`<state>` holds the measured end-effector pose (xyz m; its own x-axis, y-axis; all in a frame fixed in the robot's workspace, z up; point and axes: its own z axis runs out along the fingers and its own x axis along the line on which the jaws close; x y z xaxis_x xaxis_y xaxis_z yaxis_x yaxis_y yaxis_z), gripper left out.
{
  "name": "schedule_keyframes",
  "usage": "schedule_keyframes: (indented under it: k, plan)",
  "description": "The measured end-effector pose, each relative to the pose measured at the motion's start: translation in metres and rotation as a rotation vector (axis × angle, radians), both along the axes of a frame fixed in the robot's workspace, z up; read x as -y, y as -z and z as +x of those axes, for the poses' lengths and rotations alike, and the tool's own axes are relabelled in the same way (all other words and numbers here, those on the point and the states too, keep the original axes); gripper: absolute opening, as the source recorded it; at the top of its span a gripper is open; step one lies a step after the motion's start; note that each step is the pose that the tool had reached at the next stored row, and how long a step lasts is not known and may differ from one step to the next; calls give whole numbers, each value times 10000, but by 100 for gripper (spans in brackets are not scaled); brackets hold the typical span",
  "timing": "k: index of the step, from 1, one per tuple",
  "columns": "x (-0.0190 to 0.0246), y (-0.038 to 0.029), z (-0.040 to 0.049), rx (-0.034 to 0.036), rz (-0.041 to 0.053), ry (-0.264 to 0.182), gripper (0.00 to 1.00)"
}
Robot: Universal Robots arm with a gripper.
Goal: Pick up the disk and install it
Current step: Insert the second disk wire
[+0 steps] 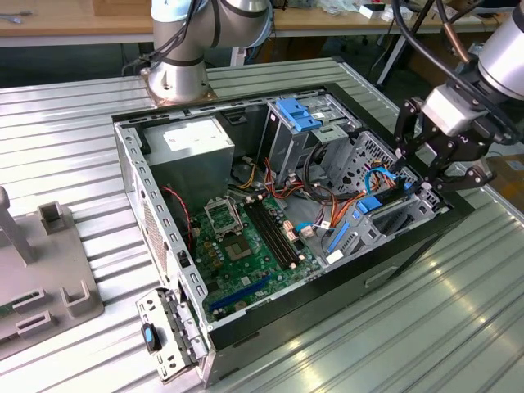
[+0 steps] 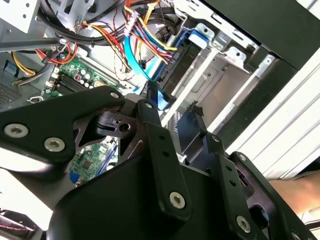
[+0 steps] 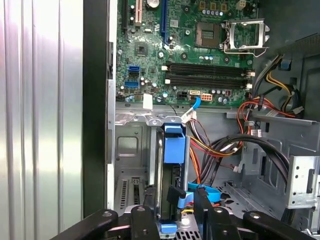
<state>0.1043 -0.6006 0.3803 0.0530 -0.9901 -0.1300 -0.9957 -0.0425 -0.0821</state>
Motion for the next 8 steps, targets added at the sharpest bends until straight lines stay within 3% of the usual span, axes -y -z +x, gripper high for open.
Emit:
schedule_keyframes:
  k: [2, 3, 5, 8]
  plan:
    - [-84, 41, -1, -1, -14, 0, 43]
    - [-124, 48, 9, 0, -176, 0, 43]
    - [-126, 49, 43, -1, -457, 0, 43]
    - [-126, 48, 44, 0, -460, 0, 43]
